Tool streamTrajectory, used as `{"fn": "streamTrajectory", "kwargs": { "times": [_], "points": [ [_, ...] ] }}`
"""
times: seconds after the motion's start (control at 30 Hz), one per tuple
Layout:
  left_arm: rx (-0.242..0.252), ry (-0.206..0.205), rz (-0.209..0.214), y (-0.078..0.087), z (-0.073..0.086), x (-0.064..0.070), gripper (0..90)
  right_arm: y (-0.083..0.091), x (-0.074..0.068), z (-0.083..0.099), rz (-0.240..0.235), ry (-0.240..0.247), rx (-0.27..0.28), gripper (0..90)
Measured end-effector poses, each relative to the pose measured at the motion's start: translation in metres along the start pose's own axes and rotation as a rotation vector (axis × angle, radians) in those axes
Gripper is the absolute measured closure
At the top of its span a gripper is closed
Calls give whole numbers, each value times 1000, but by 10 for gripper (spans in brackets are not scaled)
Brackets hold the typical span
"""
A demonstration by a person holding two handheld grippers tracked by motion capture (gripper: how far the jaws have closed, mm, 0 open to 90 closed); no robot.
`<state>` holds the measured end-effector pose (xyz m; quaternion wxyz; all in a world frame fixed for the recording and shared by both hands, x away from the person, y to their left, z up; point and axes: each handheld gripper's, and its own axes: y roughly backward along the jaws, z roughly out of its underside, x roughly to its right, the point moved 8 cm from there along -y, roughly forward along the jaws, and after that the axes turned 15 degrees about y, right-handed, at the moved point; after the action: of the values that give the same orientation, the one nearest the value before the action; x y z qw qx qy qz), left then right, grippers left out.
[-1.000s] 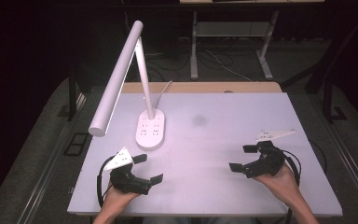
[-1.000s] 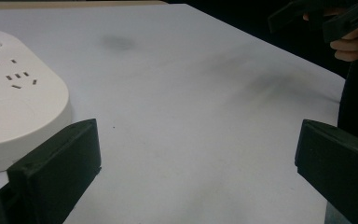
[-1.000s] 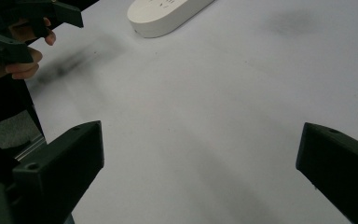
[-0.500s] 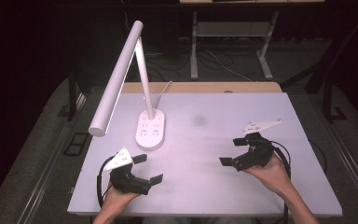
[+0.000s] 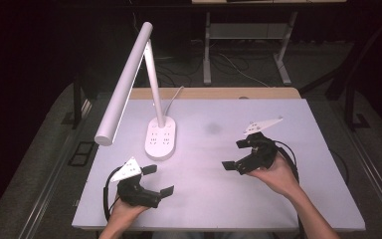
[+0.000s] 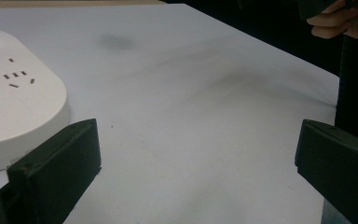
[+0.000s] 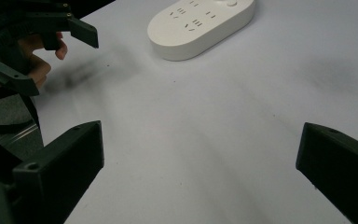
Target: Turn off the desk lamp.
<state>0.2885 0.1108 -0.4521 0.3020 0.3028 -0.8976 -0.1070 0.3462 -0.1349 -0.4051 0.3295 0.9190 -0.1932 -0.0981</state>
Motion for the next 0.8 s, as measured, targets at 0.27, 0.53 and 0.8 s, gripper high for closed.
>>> {"fn": "streamTrajectory", "kwargs": {
  "times": [0.27,0.53,0.8],
  "points": [
    [4,0,2,1,-1,0,0,-10,6,-13,-3,11,-1,7],
    [2,0,-1,0,0,0,0,-18,12,-26,-12,18,-1,7],
    [4,0,0,1,-1,0,0,-30,21,-41,-25,-2,5,7]
  ]
}}
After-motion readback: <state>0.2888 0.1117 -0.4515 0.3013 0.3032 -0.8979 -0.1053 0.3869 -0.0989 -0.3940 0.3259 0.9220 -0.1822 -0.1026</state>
